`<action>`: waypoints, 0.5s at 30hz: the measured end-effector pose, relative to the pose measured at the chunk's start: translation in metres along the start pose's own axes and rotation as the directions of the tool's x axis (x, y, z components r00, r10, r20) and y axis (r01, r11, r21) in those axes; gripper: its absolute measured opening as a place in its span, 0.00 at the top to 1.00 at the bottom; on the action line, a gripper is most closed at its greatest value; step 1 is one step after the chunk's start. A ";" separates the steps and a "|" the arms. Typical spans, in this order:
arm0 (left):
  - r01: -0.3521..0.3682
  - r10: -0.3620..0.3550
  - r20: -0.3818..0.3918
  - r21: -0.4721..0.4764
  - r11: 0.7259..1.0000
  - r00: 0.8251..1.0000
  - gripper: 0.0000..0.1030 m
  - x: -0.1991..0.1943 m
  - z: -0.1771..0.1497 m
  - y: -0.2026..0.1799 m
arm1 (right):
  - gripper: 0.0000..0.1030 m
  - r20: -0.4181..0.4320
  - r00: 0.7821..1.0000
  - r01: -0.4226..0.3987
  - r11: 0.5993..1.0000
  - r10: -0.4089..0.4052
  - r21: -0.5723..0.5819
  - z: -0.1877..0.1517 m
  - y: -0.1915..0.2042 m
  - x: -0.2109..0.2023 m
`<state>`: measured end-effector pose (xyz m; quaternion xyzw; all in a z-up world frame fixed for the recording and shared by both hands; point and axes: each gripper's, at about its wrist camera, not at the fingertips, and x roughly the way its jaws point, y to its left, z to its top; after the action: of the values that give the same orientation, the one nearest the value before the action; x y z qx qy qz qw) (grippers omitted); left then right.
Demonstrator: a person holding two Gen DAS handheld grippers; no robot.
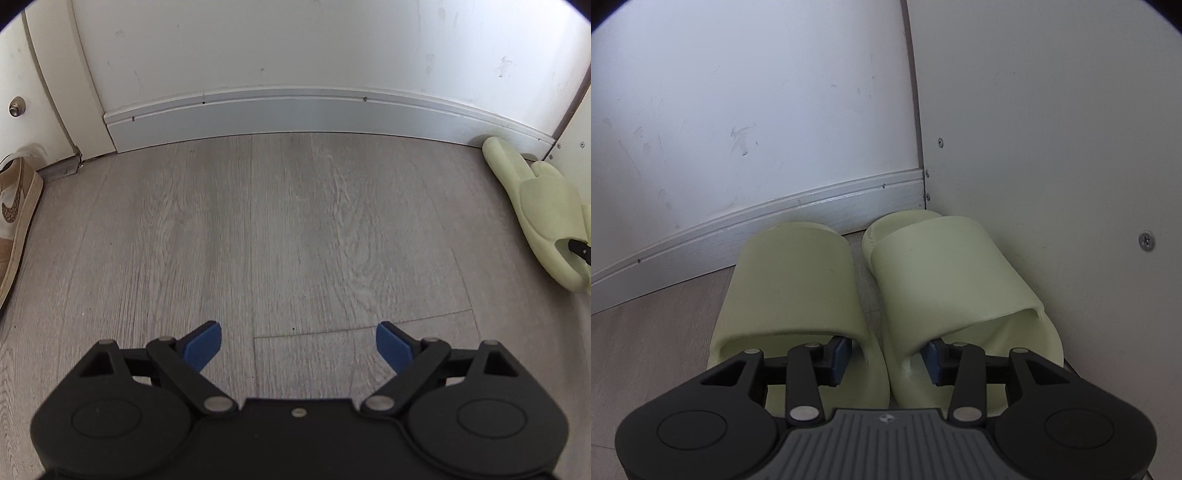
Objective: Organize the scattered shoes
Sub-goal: 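Lower the green slides into the corner and open the right gripper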
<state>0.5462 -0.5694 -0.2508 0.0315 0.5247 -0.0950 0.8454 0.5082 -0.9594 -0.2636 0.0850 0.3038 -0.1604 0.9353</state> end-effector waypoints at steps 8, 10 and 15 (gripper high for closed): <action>0.005 -0.005 -0.015 0.006 1.000 1.000 0.11 0.009 0.002 -0.003 | 0.49 -0.021 0.999 -0.031 0.994 0.029 -0.108 -0.004 0.009 -0.003; 0.009 -0.009 -0.015 0.010 1.000 1.000 0.11 0.009 0.003 -0.004 | 0.48 -0.027 0.999 -0.048 0.993 0.045 -0.111 -0.003 0.008 -0.005; 0.014 -0.014 -0.019 0.015 1.000 1.000 0.11 0.009 0.002 -0.005 | 0.23 -0.041 0.995 -0.091 0.989 0.086 -0.119 -0.001 0.004 -0.011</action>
<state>0.5506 -0.5754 -0.2581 0.0348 0.5323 -0.1046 0.8393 0.5001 -0.9522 -0.2577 0.0444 0.3257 -0.0985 0.9393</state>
